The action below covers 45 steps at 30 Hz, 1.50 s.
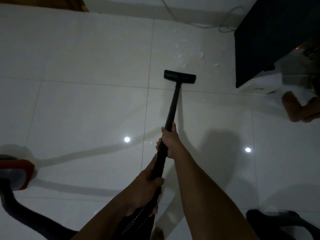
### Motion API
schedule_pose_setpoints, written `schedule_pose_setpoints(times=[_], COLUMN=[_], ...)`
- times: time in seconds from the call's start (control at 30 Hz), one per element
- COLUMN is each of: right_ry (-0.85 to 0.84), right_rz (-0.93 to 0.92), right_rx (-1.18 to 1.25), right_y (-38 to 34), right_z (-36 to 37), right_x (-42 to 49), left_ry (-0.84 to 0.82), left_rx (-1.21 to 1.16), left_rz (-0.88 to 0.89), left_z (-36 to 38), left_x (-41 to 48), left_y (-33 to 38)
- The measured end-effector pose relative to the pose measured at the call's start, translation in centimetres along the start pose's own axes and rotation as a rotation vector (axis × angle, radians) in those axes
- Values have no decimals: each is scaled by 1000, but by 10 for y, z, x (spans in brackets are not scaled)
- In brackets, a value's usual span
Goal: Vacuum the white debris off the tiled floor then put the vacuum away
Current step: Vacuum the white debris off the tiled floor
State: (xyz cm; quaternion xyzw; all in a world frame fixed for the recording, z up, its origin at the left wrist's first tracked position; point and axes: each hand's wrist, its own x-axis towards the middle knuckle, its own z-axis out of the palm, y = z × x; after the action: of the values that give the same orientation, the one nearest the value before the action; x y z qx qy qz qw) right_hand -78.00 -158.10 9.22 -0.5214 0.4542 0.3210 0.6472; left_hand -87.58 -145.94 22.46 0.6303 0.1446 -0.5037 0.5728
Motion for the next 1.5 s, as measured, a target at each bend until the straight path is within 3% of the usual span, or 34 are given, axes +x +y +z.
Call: schedule_pose_setpoints(times=[1.07,1.5], right_ry=[-109,-115], right_rz=[7,7], right_rx=[-79,-98], right_y=[-325,-396], right_z=[82,94], right_x=[163,204], left_ry=[217,251], left_rx=[20,15], left_rz=[60,31], left_z=[-138,-161], left_x=[195,249], left_y=[268,316])
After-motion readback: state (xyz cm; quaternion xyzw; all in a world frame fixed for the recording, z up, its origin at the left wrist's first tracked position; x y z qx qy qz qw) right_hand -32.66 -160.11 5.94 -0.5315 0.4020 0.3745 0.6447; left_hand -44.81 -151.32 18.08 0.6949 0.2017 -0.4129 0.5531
